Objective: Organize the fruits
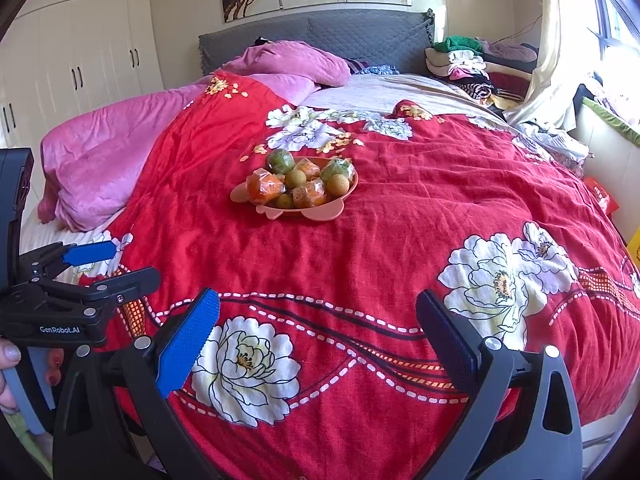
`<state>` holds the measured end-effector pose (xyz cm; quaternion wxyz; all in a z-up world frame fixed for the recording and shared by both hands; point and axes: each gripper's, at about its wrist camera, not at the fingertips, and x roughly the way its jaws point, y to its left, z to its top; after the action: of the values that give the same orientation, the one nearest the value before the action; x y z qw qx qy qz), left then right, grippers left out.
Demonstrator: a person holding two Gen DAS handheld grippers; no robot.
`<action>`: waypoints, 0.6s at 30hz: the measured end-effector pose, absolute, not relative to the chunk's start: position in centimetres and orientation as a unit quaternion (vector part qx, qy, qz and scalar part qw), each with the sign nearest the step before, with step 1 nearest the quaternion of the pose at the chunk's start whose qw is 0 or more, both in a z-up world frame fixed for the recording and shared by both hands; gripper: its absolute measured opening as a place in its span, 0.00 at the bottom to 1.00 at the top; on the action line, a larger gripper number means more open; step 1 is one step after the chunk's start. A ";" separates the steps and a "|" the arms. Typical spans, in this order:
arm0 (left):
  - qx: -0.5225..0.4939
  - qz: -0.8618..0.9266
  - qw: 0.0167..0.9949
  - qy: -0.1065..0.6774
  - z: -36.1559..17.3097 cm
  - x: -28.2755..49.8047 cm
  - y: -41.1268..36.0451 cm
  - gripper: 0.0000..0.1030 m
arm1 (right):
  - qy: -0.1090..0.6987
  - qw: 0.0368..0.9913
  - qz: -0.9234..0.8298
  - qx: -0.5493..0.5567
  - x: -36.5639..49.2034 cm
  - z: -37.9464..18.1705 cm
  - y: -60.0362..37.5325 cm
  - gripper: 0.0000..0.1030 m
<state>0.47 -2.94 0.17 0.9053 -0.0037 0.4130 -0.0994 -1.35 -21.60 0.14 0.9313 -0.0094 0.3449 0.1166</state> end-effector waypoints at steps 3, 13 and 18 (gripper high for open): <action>-0.001 -0.097 0.906 0.412 0.2 0.4 -3.0 0.91 | 0.345 0.931 0.117 -0.010 -1.4 0.1 -21.6 0.95; 0.003 -0.093 0.908 0.408 0.3 0.4 -2.9 0.91 | 0.346 0.931 0.117 -0.011 -1.4 0.0 -21.5 0.95; 0.005 -0.089 0.909 0.407 0.3 0.4 -2.9 0.91 | 0.346 0.931 0.115 -0.010 -1.4 0.0 -21.5 0.95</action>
<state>0.37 -2.89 0.30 0.9090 0.0054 0.4071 -0.0891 -1.40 -21.51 0.02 0.9311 -0.0103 0.3462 0.1148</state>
